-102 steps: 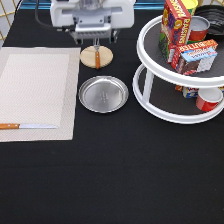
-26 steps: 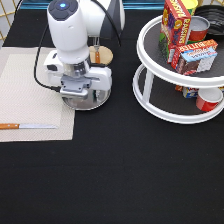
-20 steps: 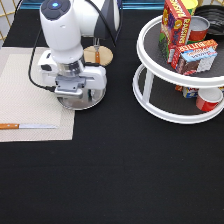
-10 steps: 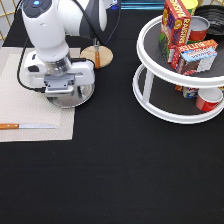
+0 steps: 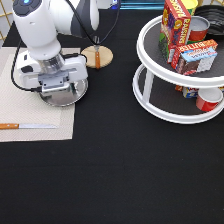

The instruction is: Arrange plate and fork

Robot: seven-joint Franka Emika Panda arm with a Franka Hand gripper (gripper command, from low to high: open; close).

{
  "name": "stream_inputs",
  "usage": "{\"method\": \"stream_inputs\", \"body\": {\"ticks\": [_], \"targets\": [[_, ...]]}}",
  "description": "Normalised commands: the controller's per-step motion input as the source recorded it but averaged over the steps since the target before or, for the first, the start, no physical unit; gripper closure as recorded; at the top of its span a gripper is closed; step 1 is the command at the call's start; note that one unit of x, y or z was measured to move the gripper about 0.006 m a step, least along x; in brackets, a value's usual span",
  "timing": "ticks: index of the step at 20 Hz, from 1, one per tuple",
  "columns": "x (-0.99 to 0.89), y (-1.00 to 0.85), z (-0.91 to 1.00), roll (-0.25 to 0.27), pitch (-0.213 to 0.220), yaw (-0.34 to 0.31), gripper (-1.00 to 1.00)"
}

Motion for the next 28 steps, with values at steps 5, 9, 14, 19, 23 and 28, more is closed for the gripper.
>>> {"method": "stream_inputs", "body": {"ticks": [5, 9, 14, 19, 23, 28], "targets": [[-0.40, -0.74, -0.25, 0.123, 0.033, 0.001, -1.00], [-0.36, -0.72, -0.24, 0.113, 0.056, -0.069, -1.00], [-0.29, -0.64, -0.26, 0.039, 0.059, -0.129, -1.00], [-0.12, -0.54, -0.24, 0.006, 0.065, -0.173, -1.00], [0.00, -0.47, -0.21, 0.000, 0.069, -0.190, -1.00], [0.03, -0.50, -0.14, 0.000, 0.084, -0.150, -1.00]]}}
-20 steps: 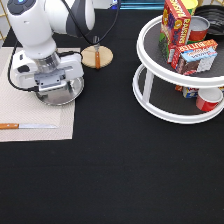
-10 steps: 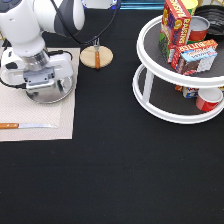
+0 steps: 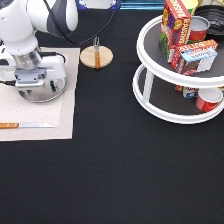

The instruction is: Arrange plate and fork

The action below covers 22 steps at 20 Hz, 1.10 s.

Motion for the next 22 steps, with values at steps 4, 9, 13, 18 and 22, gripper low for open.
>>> {"method": "stream_inputs", "body": {"ticks": [4, 9, 13, 18, 22], "targets": [[0.13, -0.55, -0.04, 0.004, 0.083, -0.106, -1.00], [0.31, -0.60, -0.01, 0.048, 0.085, -0.050, -1.00], [0.54, -0.51, -0.02, 0.075, 0.124, -0.006, -1.00], [0.70, -0.35, -0.02, 0.089, 0.145, 0.021, -1.00], [0.68, -0.36, 0.00, 0.095, 0.145, 0.028, -1.00]]}}
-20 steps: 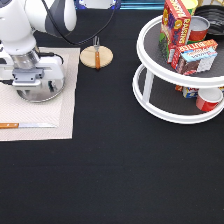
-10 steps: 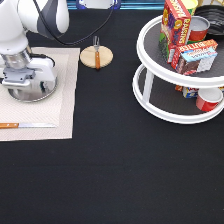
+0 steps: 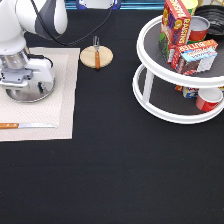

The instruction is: Arrange plate and fork

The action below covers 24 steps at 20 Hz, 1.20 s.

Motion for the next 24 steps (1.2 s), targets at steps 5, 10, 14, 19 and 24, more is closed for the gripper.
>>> {"method": "stream_inputs", "body": {"ticks": [5, 10, 14, 19, 24], "targets": [[0.09, 0.21, 0.41, 0.029, 0.167, 0.062, -1.00], [-0.12, 0.62, 0.72, 0.000, 0.128, 0.126, -1.00], [-0.08, 0.62, 0.82, -0.005, 0.117, 0.125, -1.00], [-0.30, 0.68, 0.62, -0.067, 0.024, 0.090, -1.00], [-0.65, 0.66, 0.11, -0.111, -0.053, 0.044, -1.00]]}}
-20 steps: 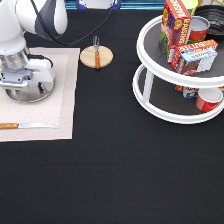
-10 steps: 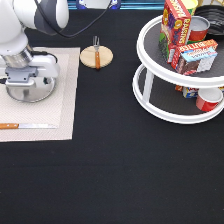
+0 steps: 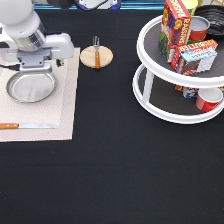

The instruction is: Arrange plate and fork

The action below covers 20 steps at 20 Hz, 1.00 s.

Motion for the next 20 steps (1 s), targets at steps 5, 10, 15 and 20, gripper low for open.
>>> {"method": "stream_inputs", "body": {"ticks": [5, 10, 15, 20], "targets": [[-0.85, 0.57, 0.00, -0.099, -0.103, 0.013, -1.00], [-0.91, 0.58, 0.03, -0.078, -0.138, 0.000, -1.00], [-0.77, 0.66, 0.09, -0.091, -0.158, 0.000, -1.00], [-0.61, 0.72, -0.02, -0.108, -0.132, -0.009, -1.00]]}}
